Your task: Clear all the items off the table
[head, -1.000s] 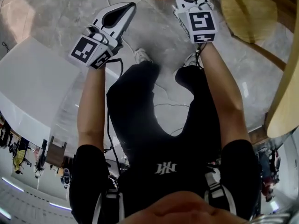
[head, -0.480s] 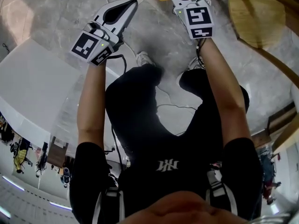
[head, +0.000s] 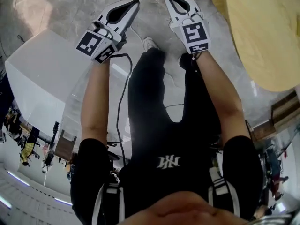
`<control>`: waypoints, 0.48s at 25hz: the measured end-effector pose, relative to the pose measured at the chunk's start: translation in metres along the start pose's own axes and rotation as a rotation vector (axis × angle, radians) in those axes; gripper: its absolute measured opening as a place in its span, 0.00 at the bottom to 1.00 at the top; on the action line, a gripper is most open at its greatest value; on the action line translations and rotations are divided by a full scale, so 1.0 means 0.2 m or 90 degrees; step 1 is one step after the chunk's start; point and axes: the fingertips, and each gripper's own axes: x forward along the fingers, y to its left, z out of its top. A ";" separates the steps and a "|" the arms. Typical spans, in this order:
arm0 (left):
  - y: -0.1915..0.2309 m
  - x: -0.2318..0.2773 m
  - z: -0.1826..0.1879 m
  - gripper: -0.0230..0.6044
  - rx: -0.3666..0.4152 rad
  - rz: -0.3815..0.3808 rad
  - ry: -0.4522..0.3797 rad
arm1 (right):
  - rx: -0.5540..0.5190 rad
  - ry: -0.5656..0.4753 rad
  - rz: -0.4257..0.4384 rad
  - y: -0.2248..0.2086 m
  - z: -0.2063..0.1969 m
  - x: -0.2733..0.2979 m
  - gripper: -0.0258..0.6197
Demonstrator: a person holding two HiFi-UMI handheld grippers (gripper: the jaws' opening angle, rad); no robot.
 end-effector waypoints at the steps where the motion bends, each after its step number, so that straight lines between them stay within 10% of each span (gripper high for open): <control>1: -0.09 -0.03 0.13 0.06 -0.003 -0.009 -0.003 | -0.003 -0.011 0.015 0.08 0.13 -0.13 0.05; 7: -0.70 -0.07 0.93 0.06 0.037 -0.093 -0.021 | 0.018 -0.149 0.015 0.27 1.06 -0.94 0.04; 12: -1.29 0.12 1.25 0.06 0.058 -0.193 -0.023 | 0.009 -0.184 -0.082 -0.01 1.40 -1.59 0.04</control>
